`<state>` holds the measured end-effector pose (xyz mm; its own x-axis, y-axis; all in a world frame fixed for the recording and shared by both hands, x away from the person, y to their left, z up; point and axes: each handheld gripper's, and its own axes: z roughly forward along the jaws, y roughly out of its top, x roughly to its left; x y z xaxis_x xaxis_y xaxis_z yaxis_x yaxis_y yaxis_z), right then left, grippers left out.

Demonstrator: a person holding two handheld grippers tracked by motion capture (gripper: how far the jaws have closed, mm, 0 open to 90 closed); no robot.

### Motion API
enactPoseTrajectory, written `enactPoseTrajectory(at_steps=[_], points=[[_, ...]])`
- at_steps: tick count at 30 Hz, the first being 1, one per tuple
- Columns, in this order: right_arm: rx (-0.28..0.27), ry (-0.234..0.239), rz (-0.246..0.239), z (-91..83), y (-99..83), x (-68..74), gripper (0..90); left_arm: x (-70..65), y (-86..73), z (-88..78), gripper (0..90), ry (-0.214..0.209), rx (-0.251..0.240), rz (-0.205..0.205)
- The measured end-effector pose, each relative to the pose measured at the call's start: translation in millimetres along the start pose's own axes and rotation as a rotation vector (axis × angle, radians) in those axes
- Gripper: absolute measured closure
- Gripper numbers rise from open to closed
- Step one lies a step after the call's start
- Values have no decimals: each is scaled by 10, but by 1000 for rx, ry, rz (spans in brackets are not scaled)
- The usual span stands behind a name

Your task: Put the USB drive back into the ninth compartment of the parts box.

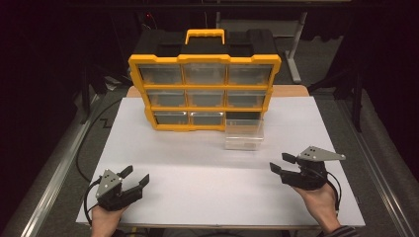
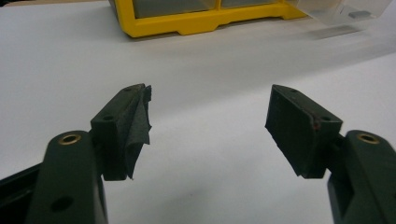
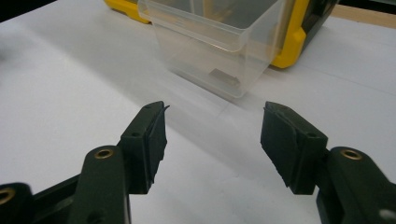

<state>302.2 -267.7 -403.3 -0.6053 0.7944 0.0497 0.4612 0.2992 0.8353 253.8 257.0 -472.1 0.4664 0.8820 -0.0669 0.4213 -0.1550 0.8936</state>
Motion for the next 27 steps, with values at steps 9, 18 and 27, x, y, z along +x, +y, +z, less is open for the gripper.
enactPoseTrajectory(at_steps=[9, 18, 27], points=[[-21, -16, 23, -46, -102, -72, 382, -5, -1, -1, 310, -5, -3, -1], [-49, -37, 62, -140, -200, -164, 360, -6, -1, -2, 311, 1, -5, -3], [-74, -63, 91, -202, -311, -249, 342, -7, -2, -3, 311, 1, -7, -6]])
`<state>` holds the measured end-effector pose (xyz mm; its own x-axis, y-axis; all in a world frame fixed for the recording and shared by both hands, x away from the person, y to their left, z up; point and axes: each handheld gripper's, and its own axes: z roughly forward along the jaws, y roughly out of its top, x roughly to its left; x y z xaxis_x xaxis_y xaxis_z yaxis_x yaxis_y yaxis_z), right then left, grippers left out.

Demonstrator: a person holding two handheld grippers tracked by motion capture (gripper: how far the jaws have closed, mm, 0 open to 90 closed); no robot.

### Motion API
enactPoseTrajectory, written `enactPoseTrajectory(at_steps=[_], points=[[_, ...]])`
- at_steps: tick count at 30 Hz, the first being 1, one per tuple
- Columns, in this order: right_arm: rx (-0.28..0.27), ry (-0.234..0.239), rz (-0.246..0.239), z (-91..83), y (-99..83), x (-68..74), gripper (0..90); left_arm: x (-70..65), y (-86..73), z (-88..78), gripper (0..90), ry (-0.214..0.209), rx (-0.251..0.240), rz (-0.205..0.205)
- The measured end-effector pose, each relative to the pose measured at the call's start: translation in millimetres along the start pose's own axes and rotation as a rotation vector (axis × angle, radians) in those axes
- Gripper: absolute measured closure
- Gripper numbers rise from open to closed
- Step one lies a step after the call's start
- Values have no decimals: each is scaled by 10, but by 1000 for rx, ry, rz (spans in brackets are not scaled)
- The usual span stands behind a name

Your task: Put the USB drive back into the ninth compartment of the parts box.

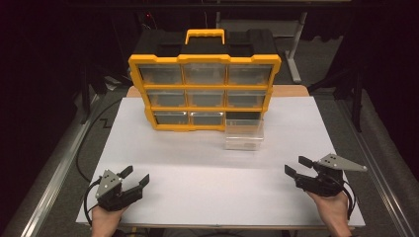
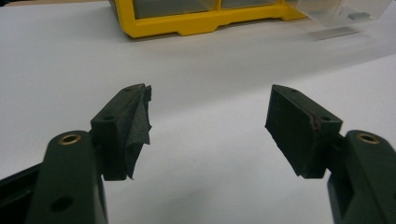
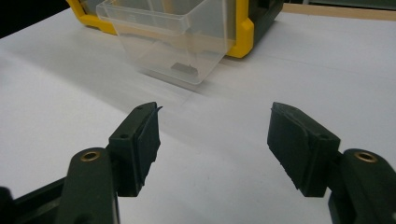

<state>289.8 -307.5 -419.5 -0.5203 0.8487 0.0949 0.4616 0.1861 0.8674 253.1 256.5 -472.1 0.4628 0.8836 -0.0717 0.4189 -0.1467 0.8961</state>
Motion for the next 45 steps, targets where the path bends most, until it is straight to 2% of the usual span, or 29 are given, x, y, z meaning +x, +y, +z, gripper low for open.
enactPoseTrajectory(at_steps=[10, 11, 21, 36, 45], points=[[-46, -26, 22, -76, -79, -103, 316, 3, -1, 5, 311, 1, 5, -1], [-56, -31, 38, -102, -105, -134, 312, 2, -2, 2, 311, 1, 4, -1], [-76, -54, 70, -178, -233, -232, 318, 10, -6, 12, 311, 3, 7, -9], [-76, -72, 114, -221, -406, -325, 308, 14, -7, -2, 311, 11, 1, -18], [-83, -101, 116, -267, -532, -339, 294, 15, -7, -15, 311, 12, -3, -24]])
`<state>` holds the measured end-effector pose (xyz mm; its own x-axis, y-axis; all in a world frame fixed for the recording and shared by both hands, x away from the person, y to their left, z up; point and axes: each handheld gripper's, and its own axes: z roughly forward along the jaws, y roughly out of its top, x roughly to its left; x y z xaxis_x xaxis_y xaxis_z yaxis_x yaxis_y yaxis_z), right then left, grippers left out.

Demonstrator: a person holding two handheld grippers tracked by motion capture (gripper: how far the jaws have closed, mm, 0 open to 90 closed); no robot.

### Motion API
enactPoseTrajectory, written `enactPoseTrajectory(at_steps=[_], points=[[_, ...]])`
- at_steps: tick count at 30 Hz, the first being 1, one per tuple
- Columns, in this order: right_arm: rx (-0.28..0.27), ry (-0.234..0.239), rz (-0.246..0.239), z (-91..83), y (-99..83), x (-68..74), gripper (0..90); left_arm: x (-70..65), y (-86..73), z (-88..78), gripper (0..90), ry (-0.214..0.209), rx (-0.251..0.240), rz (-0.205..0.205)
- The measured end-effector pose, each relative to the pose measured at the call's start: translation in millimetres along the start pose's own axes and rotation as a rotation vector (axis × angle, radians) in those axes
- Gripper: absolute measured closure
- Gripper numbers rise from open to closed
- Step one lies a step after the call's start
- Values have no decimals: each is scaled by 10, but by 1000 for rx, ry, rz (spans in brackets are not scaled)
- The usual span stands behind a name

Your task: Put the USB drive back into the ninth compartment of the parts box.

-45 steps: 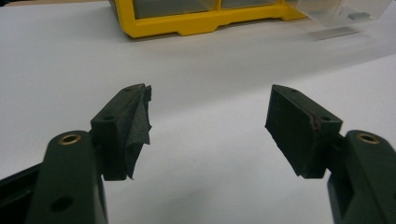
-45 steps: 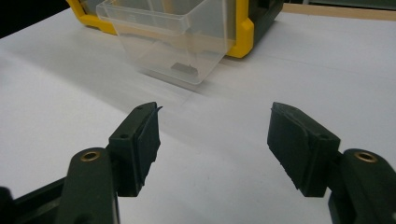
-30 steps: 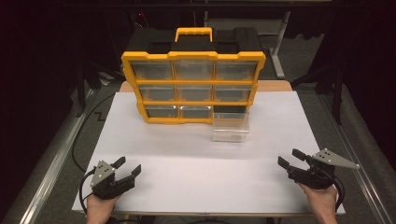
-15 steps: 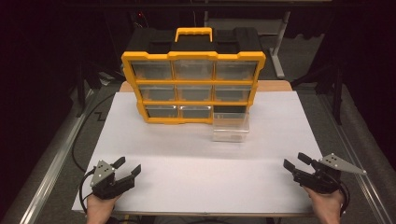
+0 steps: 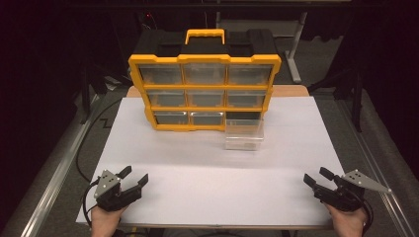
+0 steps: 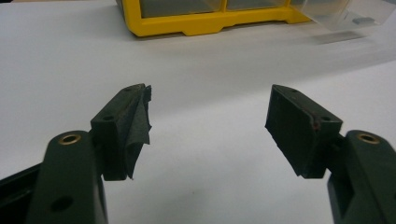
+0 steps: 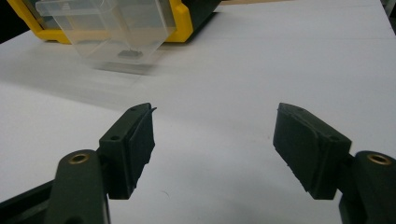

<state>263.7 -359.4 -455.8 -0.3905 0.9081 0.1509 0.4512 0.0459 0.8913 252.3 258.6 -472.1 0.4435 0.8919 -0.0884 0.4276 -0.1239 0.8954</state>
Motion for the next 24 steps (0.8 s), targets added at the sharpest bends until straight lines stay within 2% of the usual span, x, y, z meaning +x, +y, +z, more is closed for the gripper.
enactPoseTrajectory(at_steps=[24], points=[[-25, -19, -33, -115, -132, 33, 279, -4, -7, -16, 310, -2, -2, -4]])
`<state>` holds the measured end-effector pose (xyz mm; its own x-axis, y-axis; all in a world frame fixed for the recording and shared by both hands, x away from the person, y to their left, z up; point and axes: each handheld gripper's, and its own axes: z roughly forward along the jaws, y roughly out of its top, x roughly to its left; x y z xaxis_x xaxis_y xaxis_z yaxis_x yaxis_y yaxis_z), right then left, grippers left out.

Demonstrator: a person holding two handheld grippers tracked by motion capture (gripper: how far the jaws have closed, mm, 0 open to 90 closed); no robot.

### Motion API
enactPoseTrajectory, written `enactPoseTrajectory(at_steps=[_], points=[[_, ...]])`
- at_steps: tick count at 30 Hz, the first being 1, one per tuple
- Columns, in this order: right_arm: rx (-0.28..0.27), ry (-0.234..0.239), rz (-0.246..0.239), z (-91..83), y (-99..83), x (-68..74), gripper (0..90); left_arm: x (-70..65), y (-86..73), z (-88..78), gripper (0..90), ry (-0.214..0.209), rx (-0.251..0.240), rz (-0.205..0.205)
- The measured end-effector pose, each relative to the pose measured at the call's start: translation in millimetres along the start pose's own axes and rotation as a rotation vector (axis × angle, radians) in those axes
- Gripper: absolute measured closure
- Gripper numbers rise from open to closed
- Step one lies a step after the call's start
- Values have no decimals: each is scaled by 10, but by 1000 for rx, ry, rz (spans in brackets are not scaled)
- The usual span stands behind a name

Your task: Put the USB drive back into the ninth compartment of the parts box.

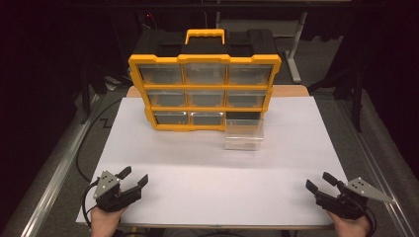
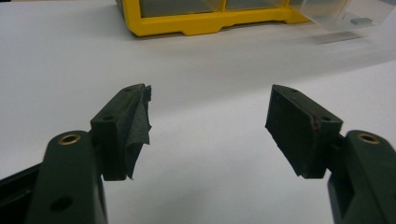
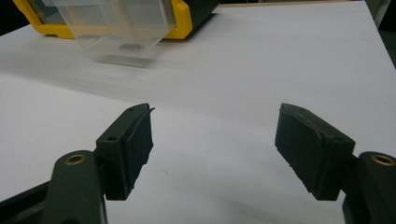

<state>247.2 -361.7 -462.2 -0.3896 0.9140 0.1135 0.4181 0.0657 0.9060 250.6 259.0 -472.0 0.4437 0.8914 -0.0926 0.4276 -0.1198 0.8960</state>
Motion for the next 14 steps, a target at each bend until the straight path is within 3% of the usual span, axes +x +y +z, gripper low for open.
enactPoseTrajectory(at_steps=[14], points=[[-5, 0, 6, 7, 0, -9, 277, -1, 0, -5, 310, 2, -1, 2]])
